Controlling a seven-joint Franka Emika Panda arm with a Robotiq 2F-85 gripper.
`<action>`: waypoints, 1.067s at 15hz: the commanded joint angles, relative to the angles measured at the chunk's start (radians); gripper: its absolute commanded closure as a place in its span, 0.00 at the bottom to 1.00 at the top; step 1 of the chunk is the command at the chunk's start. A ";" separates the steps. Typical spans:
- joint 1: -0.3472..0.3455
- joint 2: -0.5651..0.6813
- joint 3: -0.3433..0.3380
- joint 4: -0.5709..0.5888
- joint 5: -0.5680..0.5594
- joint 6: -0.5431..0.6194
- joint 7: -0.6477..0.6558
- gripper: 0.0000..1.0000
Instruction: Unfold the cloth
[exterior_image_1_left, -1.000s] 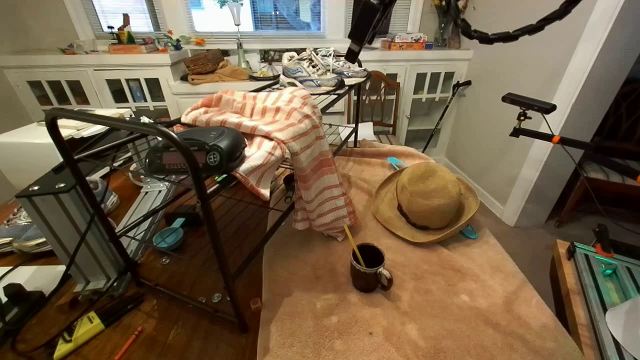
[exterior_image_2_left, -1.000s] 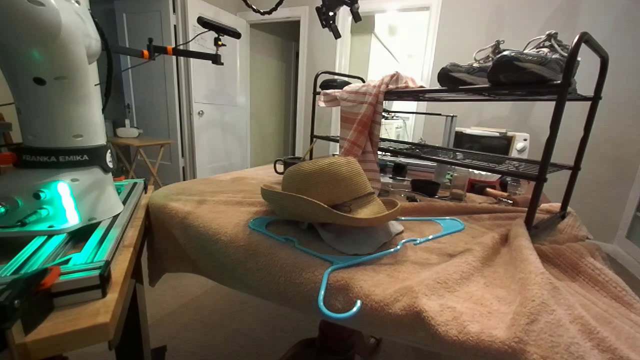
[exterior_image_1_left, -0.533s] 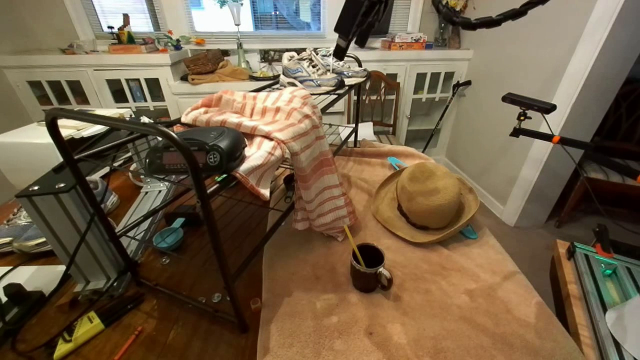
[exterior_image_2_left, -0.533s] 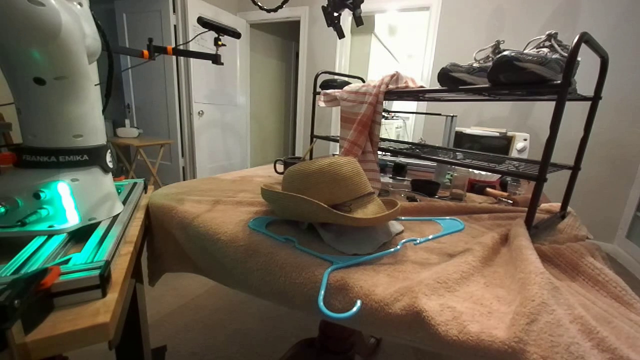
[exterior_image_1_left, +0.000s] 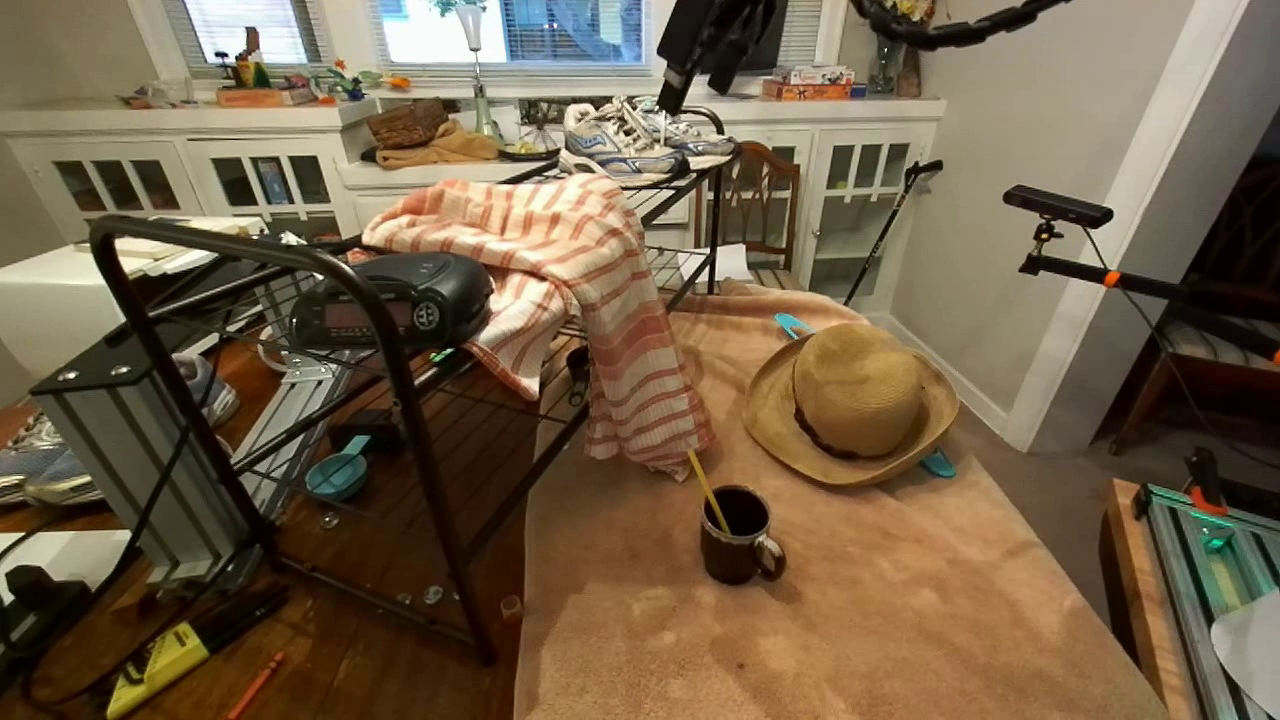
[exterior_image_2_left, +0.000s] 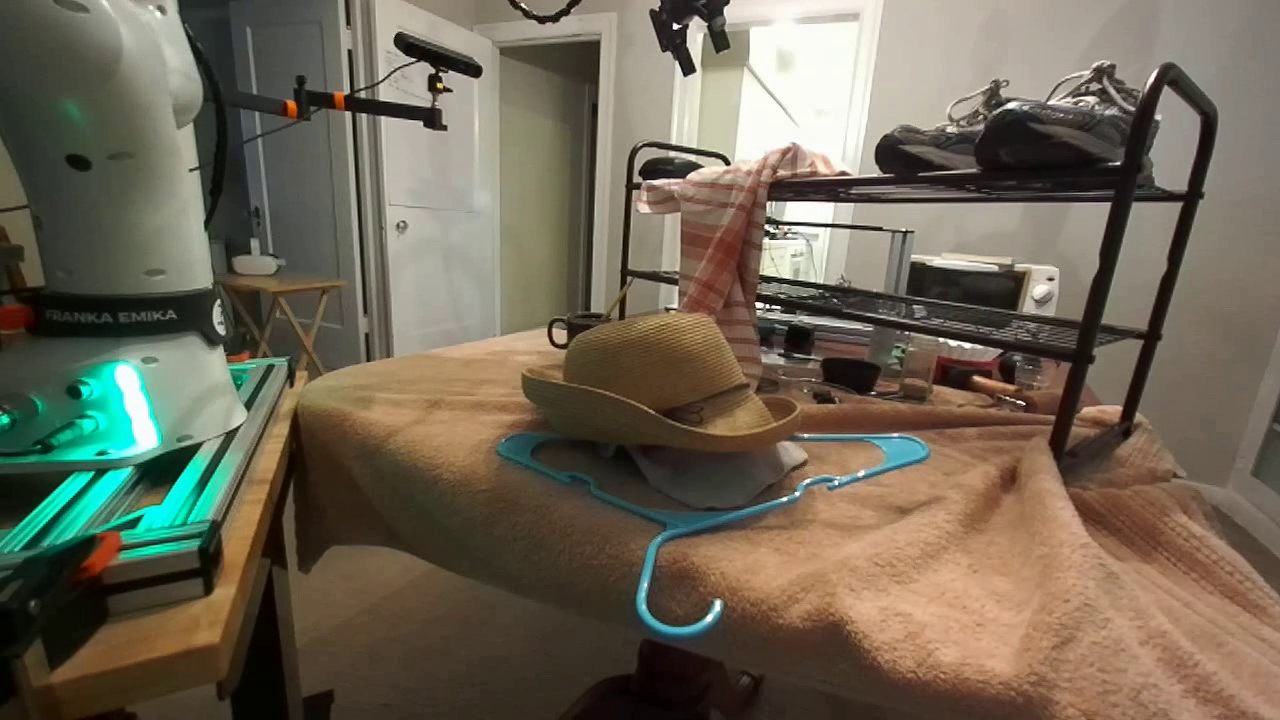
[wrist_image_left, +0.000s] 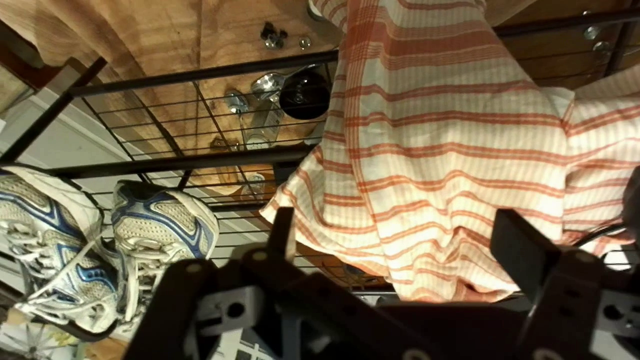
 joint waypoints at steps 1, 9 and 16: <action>0.002 0.147 -0.006 0.176 0.006 -0.112 0.137 0.00; 0.066 0.440 -0.087 0.568 -0.021 -0.268 0.474 0.00; 0.114 0.644 -0.189 0.852 -0.015 -0.436 0.759 0.00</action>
